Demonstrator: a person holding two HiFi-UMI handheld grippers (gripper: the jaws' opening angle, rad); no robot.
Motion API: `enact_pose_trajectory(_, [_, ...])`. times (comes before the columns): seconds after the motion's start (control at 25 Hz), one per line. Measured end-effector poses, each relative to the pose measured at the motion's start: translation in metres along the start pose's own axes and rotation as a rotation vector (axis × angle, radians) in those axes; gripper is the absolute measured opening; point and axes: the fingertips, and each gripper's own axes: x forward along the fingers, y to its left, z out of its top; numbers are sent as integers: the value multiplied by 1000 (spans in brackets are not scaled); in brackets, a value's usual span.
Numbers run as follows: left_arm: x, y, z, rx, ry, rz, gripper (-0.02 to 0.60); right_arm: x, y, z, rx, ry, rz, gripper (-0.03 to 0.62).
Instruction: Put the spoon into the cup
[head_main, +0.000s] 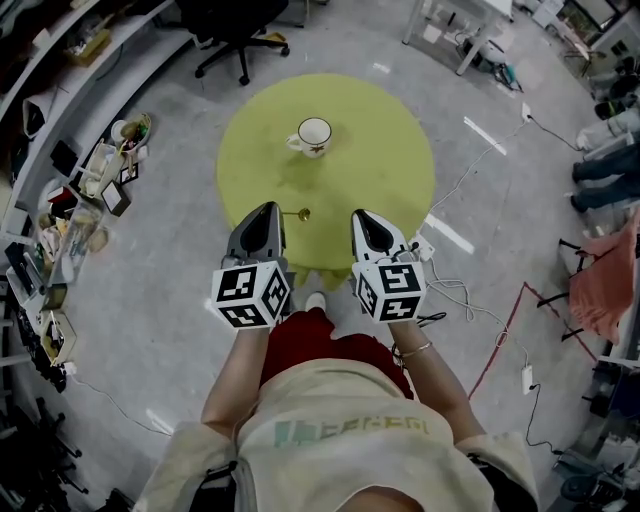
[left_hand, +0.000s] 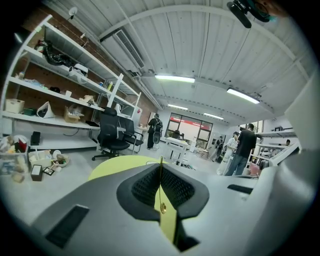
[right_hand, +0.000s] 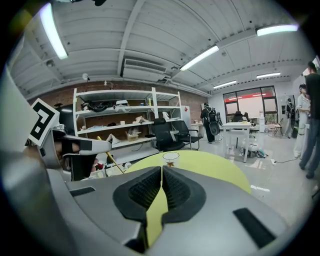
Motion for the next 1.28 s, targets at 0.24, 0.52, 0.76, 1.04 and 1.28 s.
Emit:
enact_pose_trajectory(0.24, [14, 5, 8, 2, -4, -9, 25, 15, -1, 4, -11, 10, -1, 37])
enact_pose_trajectory(0.52, [31, 12, 16, -2, -16, 3, 25, 31, -9, 8, -13, 13, 7, 37])
enact_pose_trajectory(0.76, [61, 2, 20, -7, -24, 45, 25, 50, -39, 14, -17, 21, 46, 37])
enact_pose_trajectory(1.04, [107, -5, 37, -12, -38, 95, 25, 86, -73, 32, -31, 40, 107, 37])
enact_pose_trajectory(1.28, [145, -15, 51, -10, -62, 131, 25, 108, -108, 46, -38, 35, 148, 37])
